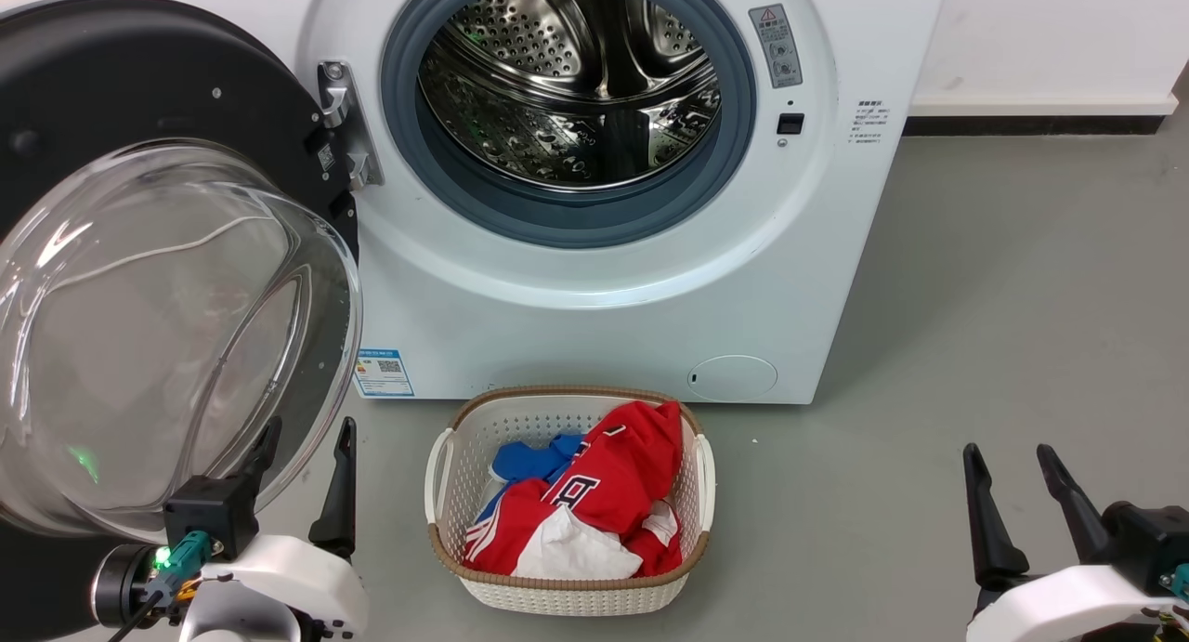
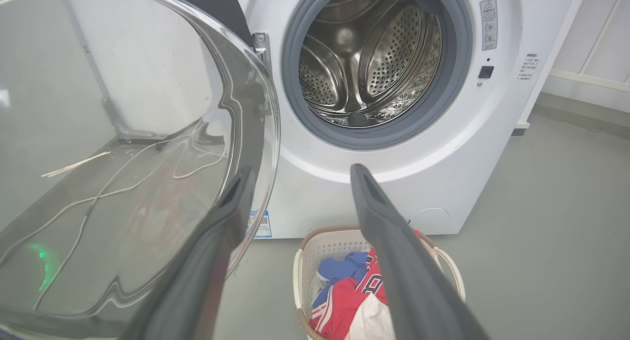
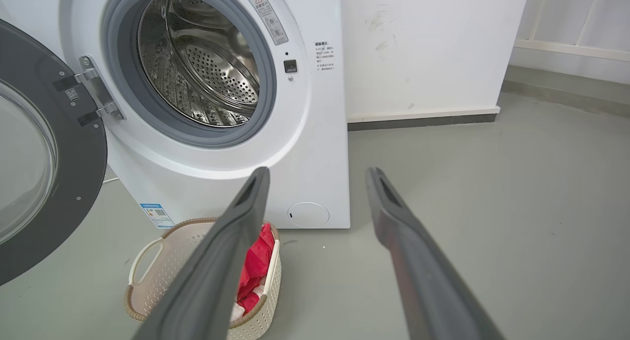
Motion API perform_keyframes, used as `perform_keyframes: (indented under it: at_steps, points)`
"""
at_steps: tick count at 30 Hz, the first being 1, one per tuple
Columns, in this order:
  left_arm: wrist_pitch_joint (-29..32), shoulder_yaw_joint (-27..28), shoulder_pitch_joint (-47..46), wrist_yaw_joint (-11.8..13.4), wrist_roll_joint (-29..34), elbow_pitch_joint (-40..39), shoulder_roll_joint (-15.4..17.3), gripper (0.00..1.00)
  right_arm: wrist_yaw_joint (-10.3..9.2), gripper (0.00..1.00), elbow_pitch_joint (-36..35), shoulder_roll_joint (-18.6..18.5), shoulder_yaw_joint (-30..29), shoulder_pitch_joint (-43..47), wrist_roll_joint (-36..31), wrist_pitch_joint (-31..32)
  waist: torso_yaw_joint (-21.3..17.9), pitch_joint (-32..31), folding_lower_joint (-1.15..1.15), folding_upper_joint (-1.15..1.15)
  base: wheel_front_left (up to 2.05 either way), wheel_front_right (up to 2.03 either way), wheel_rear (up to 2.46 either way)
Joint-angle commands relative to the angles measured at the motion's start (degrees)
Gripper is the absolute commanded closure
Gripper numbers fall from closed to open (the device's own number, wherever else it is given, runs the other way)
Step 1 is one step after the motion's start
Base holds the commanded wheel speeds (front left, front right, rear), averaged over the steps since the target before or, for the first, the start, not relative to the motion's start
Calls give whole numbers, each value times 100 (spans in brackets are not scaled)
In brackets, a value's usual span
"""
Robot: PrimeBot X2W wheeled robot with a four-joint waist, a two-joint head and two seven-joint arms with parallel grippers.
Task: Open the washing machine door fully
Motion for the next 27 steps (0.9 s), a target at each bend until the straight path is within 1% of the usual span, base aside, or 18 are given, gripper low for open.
perform_keyframes:
  at_steps: [1,7,8,11,23,24,25,27]
  points:
    - [-58,10,-88,-15,-18,35,-18,0,-1,0,-20,7,25,-46,-6,-1,10,-5,0,0,0,0,0]
    - [-128,-27,-96,-28,-43,131,-59,0,-1,0,-53,7,34,-23,-14,-11,31,-26,0,0,0,0,0]
    - [-100,-28,-22,-21,-40,125,-50,100,0,100,-27,0,32,-12,-18,-3,31,-26,0,0,0,0,0]
    - [-68,-67,81,-31,-83,236,-166,100,0,100,132,4,35,41,26,8,32,-26,0,0,0,0,0]
    - [195,323,22,-306,-1129,316,-469,100,0,100,349,4,9,-167,1384,139,24,-7,0,0,0,0,0]
    - [195,323,22,-306,-1129,316,-469,100,0,100,349,4,9,-167,1384,139,24,-7,0,0,0,0,0]
    - [235,383,10,-349,-1289,333,-517,100,0,100,380,4,8,-196,1589,157,22,-4,0,0,0,0,0]
    - [257,413,4,-370,-1367,341,-540,100,0,100,394,4,7,-210,1692,166,22,-3,0,0,0,0,0]
